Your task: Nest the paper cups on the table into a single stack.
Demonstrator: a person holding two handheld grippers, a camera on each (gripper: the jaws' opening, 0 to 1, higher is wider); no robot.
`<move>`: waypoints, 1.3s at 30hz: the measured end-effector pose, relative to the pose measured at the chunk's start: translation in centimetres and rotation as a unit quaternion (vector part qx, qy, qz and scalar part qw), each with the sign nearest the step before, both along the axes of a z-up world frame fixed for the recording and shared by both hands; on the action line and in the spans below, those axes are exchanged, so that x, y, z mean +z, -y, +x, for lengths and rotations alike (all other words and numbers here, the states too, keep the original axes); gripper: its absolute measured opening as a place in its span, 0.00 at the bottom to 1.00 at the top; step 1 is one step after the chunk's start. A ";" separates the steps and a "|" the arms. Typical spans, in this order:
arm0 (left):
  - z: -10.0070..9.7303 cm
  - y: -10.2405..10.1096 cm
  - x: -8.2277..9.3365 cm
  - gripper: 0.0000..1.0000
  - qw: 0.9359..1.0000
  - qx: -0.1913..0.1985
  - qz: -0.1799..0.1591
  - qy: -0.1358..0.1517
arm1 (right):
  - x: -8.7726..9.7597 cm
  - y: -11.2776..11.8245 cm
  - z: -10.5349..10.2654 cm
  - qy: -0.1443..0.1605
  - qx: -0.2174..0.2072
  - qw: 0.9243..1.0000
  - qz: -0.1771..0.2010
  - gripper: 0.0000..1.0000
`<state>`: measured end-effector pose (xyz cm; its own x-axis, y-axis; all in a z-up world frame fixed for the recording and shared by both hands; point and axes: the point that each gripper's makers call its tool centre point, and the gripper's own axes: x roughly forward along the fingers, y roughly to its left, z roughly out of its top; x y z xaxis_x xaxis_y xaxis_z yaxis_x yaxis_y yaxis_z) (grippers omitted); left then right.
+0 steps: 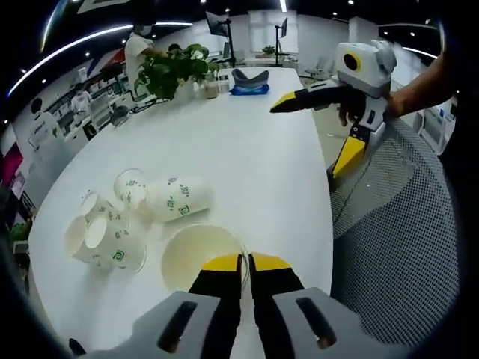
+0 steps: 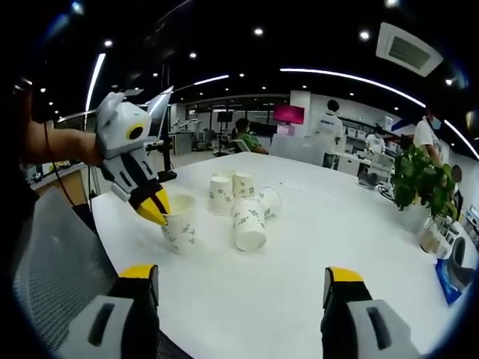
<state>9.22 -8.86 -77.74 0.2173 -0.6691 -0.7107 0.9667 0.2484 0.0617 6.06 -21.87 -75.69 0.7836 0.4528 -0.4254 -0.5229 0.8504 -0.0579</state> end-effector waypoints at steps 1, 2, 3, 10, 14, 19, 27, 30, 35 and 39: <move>0.1 -0.1 0.0 0.01 1.000 -0.001 0.001 0.002 | 0.0 0.1 0.0 0.001 -0.001 1.000 0.000 0.92; 0.2 -0.2 0.0 0.02 1.000 -0.001 0.001 0.003 | 0.0 0.1 0.0 0.001 -0.002 1.000 0.000 0.92; 0.4 -0.3 0.2 0.03 1.000 0.000 -0.002 0.003 | 0.1 0.1 0.0 0.001 -0.002 1.000 0.001 0.92; 0.8 -0.2 1.8 0.08 0.999 0.012 -0.037 0.004 | 0.0 0.0 0.0 0.001 0.001 1.000 0.001 0.92; 0.8 -0.2 2.6 0.11 0.999 0.016 -0.052 0.001 | 0.1 -0.1 0.0 0.001 0.002 1.000 0.001 0.92; 1.1 -0.2 3.8 0.14 0.997 0.025 -0.071 0.002 | 0.1 -0.1 -0.1 0.000 0.003 1.000 0.000 0.93; 2.9 -1.0 5.4 0.24 0.994 0.049 -0.092 0.023 | -0.1 -0.1 -0.1 -0.003 0.002 1.000 -0.003 0.92; 3.6 -1.7 5.7 0.28 0.992 0.066 -0.101 0.023 | -0.1 0.0 0.0 -0.004 0.000 1.000 -0.003 0.93; 4.0 -2.8 6.0 0.38 0.990 0.080 -0.111 0.030 | 0.2 -0.4 0.1 -0.005 0.004 1.000 0.029 0.93; 3.8 -3.6 6.3 0.49 0.990 0.080 -0.115 0.035 | 0.3 -0.7 0.2 -0.011 0.006 0.999 0.041 0.93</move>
<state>12.98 -5.26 -71.42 0.3764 -0.7647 -0.5231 0.9094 0.4127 0.0510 6.21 -21.17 -75.36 0.7687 0.4962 -0.4035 -0.5338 0.8453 0.0225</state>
